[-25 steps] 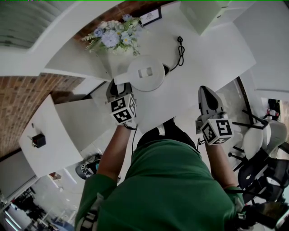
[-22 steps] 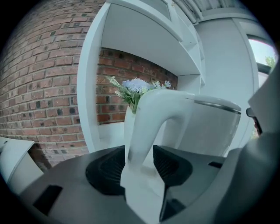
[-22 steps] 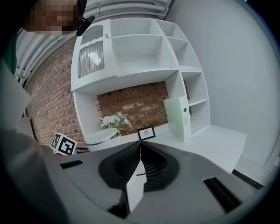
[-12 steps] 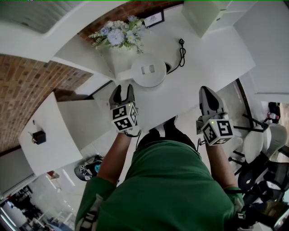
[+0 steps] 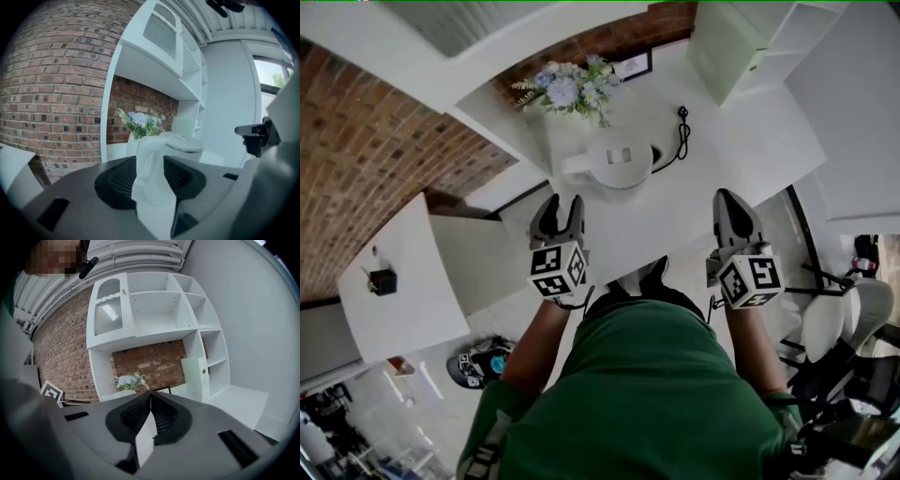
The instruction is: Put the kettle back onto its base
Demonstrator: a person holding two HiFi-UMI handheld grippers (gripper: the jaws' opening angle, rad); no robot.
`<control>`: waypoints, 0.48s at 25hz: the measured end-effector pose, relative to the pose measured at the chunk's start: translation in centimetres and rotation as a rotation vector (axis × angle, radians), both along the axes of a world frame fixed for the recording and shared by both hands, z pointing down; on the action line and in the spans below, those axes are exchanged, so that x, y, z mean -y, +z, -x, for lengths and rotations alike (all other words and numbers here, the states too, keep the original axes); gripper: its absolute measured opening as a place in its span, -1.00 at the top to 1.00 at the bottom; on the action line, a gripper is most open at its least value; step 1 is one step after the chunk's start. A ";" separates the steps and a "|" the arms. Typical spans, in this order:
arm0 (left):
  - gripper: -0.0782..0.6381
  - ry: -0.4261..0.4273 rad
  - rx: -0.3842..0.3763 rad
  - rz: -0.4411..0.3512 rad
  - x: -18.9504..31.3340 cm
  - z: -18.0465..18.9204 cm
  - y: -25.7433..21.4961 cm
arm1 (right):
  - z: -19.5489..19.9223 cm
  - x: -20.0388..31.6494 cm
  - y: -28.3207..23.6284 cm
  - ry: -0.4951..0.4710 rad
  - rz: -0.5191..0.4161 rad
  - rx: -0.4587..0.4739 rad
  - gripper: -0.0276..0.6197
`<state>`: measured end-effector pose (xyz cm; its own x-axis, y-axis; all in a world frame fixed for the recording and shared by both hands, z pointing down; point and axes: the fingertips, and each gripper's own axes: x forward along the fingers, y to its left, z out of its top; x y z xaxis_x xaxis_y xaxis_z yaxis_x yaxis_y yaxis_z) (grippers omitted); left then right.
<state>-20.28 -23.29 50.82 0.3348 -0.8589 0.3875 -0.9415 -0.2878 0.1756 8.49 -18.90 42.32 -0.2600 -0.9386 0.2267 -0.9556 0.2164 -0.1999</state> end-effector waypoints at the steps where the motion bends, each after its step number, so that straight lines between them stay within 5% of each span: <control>1: 0.25 -0.002 -0.026 -0.004 -0.3 0.1 -0.7 | 0.2 -0.1 -0.3 -0.004 -0.004 -0.003 0.84; 7: 0.41 0.018 -0.124 -0.087 -1.6 0.2 -5.5 | 1.2 -0.6 -2.1 -0.020 -0.044 -0.021 0.85; 12: 0.57 0.085 -0.096 -0.194 -3.0 -0.3 -8.9 | 2.0 -1.2 -4.0 -0.042 -0.100 -0.029 0.85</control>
<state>-19.97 -20.27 41.88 0.4364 -0.8814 0.1810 -0.8941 -0.4023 0.1969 6.50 -17.74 38.32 -0.2944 -0.9453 0.1406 -0.9503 0.2739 -0.1480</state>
